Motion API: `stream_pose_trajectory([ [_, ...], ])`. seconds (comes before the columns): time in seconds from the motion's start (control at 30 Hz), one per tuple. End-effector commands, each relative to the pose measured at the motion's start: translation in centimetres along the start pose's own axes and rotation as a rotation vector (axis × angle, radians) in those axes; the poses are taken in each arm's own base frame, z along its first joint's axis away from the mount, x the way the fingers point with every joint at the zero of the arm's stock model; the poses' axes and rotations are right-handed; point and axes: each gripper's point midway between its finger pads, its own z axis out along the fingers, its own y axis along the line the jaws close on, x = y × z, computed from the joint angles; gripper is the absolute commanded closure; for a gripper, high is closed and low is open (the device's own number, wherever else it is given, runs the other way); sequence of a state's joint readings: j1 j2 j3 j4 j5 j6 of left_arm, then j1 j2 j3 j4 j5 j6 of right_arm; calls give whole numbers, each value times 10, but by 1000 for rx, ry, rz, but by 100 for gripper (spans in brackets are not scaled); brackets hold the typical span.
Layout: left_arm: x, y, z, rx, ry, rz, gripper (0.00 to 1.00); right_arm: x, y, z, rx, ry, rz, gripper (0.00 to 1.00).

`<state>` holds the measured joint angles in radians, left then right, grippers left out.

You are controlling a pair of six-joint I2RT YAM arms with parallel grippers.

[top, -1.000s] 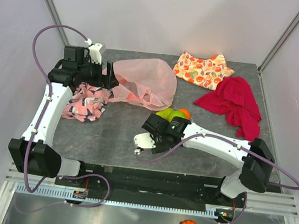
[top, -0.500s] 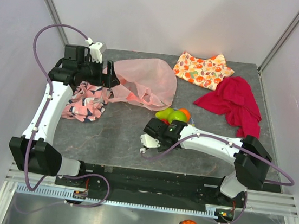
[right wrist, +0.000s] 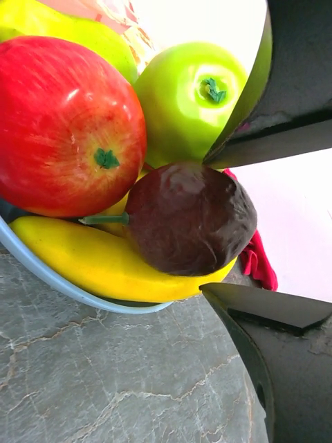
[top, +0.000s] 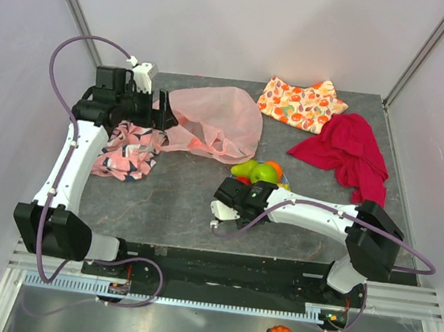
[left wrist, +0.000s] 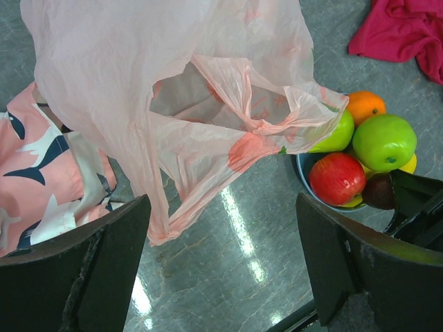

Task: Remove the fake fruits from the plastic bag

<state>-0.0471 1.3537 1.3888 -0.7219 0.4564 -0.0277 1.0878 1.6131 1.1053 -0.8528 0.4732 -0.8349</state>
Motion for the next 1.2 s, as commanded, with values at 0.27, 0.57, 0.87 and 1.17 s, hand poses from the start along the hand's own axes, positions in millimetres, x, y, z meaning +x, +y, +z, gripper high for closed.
stream_pose_trajectory([
  [0.27,-21,-11,-8,37,-72,7,8,4,-19,-13,78,-2,19,15],
  [0.57,-26,-11,-5,45,-71,6,8,2,-28,-41,72,-77,1,2],
  [0.87,-47,-1,-18,-33,-90,91,4,1,-55,-111,103,-256,26,2],
  [1.17,-44,20,-14,-119,11,125,2,-16,-108,-134,105,-584,299,2],
])
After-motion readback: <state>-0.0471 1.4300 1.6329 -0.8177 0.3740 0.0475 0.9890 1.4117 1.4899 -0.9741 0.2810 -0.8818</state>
